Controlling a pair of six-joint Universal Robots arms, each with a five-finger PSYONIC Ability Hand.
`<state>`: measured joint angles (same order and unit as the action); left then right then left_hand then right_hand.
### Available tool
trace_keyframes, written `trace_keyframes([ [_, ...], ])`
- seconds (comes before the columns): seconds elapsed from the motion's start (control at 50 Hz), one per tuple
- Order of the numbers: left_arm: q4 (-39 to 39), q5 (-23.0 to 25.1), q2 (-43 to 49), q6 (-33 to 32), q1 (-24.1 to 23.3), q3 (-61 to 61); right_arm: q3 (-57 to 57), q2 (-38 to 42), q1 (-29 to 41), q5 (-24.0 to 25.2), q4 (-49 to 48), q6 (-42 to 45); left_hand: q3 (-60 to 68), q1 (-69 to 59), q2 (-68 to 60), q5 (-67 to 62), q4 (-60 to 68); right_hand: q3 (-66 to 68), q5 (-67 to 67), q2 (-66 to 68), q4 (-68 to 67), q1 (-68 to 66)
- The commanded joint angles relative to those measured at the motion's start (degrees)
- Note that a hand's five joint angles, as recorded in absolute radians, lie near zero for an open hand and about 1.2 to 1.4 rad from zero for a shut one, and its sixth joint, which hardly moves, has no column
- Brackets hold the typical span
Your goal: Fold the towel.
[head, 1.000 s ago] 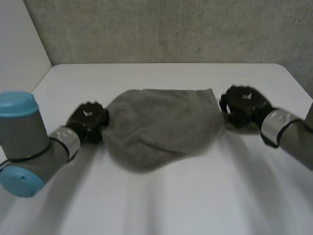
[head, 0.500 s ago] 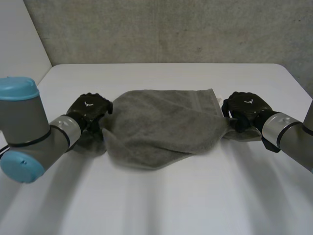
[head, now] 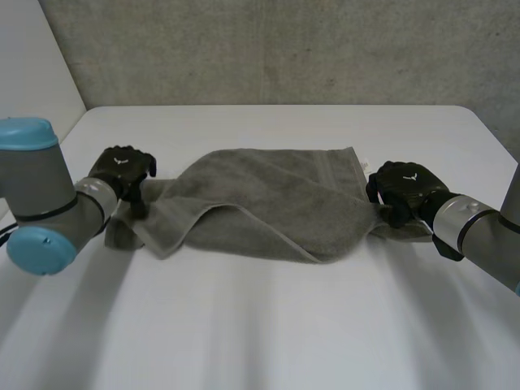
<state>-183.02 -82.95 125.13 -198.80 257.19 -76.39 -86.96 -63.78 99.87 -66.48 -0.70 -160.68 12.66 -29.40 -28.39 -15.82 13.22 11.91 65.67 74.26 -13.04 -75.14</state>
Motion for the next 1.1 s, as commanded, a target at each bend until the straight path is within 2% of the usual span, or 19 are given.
trace_keyframes([
  [0.02,-0.41,1.21,-8.05,0.34,-2.04,-9.64,-0.05,0.06,-0.02,0.04,0.0,0.1,-2.66,3.37,2.36,-0.21,-3.22,-1.91,4.33,5.74,3.04,-4.86],
  [0.26,-0.5,1.3,-10.79,5.62,-10.04,-14.4,-0.05,0.49,-0.02,0.04,0.0,0.1,-2.66,2.87,1.86,-0.71,-3.22,-1.91,4.33,5.74,3.04,-4.86],
  [0.36,-3.31,0.25,-9.91,8.17,-13.21,-13.96,-0.66,0.58,-0.02,0.3,0.0,0.1,-2.66,2.7,1.69,-0.88,-3.22,-1.91,4.33,5.74,3.04,-4.86],
  [0.42,-6.47,-1.6,-9.47,9.4,-14.88,-13.17,-0.75,0.58,-0.02,0.3,0.0,0.1,-2.66,2.53,1.52,-1.05,-3.22,-1.91,4.33,5.74,3.04,-4.86],
  [0.46,-10.67,-5.36,-7.2,10.18,-17.15,-11.51,-0.93,0.58,-0.02,0.3,0.0,0.1,-2.66,2.36,1.35,-1.21,-3.22,-1.91,4.33,5.74,3.04,-4.86],
  [0.52,-12.45,-7.49,-5.69,10.19,-18.66,-10.27,-1.19,0.58,-0.02,0.3,0.0,0.1,-2.66,2.36,1.35,-1.21,-3.22,-1.91,4.33,5.74,3.04,-4.86],
  [0.56,-14.46,-11.51,-2.81,10.19,-20.76,-7.65,-1.37,0.5,-0.02,0.3,0.0,0.1,-2.66,2.53,1.52,-1.05,-3.22,-1.91,4.33,5.74,3.04,-4.86],
  [0.66,-14.91,-14.69,2.29,9.84,-21.73,-3.52,-1.81,0.58,-0.02,0.3,-0.09,0.1,-2.66,2.53,1.52,-1.05,-3.22,-1.91,4.33,5.74,3.04,-4.86],
  [0.84,-15.35,-16.18,9.6,7.56,-21.73,1.59,-2.16,0.5,-0.11,0.3,-0.09,0.1,-2.66,-0.15,-1.16,-3.72,-3.22,-1.91,4.33,5.74,3.04,-4.86],
  [0.9,-15.35,-17.42,9.95,6.23,-21.73,2.21,-2.16,0.58,-0.11,0.3,-0.09,0.1,-2.66,-2.01,-3.02,-5.59,-3.22,-1.91,4.33,5.74,3.04,-4.86],
  [0.94,-15.44,-20.13,10.04,2.65,-21.38,2.56,-2.16,0.5,-0.11,0.22,-0.09,0.1,-2.66,-5.53,-6.54,-9.11,-3.22,-1.91,4.33,5.74,3.04,-4.86],
  [1.0,-15.35,-21.63,9.78,-0.43,-20.86,2.21,-2.07,0.5,-0.2,-0.4,-0.09,0.1,-2.66,-9.72,-10.73,-13.3,-3.22,-1.91,4.33,5.74,3.04,-4.86],
  [1.1,-14.56,-22.25,7.94,-2.2,-19.46,0.2,-2.07,0.5,-0.64,-0.75,0.08,0.19,-2.66,-19.32,-20.33,-22.89,-3.22,-1.91,4.33,5.74,3.04,-4.86],
])
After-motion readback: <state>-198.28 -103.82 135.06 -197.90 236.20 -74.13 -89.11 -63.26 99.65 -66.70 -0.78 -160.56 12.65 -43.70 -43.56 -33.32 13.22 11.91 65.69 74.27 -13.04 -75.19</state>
